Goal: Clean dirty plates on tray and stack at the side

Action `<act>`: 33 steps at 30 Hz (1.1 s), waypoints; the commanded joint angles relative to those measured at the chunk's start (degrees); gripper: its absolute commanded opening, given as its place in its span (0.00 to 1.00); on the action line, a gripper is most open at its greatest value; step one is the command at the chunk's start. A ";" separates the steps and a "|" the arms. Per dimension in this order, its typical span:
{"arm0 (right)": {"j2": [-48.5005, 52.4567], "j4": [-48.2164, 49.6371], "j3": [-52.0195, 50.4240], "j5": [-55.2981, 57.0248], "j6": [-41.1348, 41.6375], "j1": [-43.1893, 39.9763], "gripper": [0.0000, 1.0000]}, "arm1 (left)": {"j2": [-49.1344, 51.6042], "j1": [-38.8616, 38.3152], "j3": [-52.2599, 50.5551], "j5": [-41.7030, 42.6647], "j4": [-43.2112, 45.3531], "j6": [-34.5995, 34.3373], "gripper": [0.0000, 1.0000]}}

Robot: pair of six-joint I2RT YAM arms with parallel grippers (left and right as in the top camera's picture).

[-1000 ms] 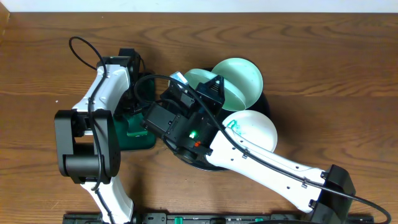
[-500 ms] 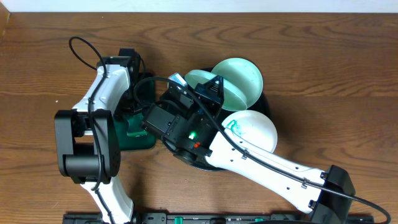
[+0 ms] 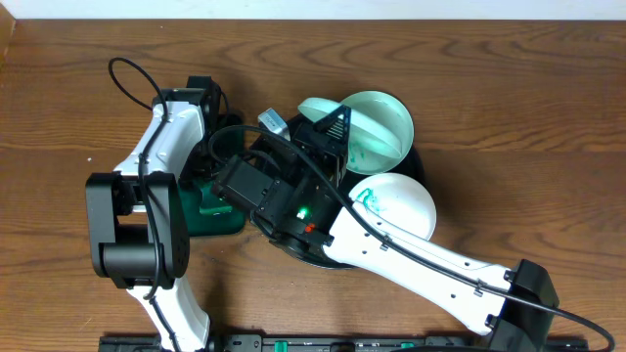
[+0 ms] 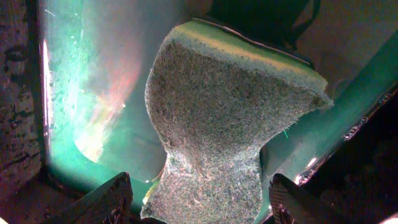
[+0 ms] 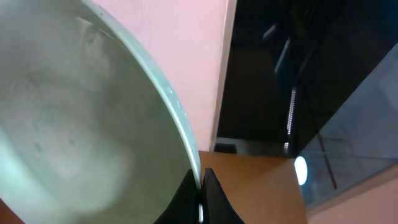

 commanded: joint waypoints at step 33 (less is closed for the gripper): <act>-2.58 -12.04 0.09 -5.53 18.14 2.03 0.01 | -0.31 0.22 0.15 -0.04 -0.55 0.13 0.72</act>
